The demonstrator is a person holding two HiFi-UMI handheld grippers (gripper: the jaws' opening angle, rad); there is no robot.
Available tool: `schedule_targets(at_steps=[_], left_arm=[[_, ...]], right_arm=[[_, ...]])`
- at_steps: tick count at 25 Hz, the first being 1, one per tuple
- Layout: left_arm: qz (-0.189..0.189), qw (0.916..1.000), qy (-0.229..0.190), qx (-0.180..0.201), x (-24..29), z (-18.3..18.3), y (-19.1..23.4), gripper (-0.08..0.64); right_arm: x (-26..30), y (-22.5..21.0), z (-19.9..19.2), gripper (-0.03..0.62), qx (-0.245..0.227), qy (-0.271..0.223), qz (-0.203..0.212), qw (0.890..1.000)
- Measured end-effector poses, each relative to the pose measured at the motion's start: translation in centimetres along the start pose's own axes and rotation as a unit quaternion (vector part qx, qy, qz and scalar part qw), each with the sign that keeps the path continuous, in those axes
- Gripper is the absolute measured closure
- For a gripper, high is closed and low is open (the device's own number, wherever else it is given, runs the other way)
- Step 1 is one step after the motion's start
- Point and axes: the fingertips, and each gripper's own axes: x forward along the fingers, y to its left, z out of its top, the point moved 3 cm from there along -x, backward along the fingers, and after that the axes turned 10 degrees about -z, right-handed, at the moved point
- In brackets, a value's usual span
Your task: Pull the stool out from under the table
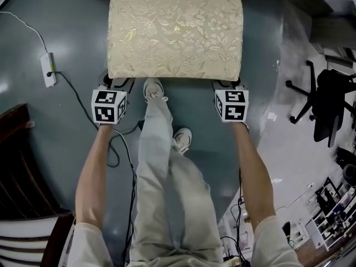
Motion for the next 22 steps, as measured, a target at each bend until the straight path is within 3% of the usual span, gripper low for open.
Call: schedule_targets(at_steps=[22], left_arm=[[-0.027, 0.999, 0.031, -0.014, -1.1, -0.3, 0.1, 0.275]], right_arm=[[-1.2, 0.7, -0.1, 0.314, 0.027, 0.03, 0.004, 0.999]])
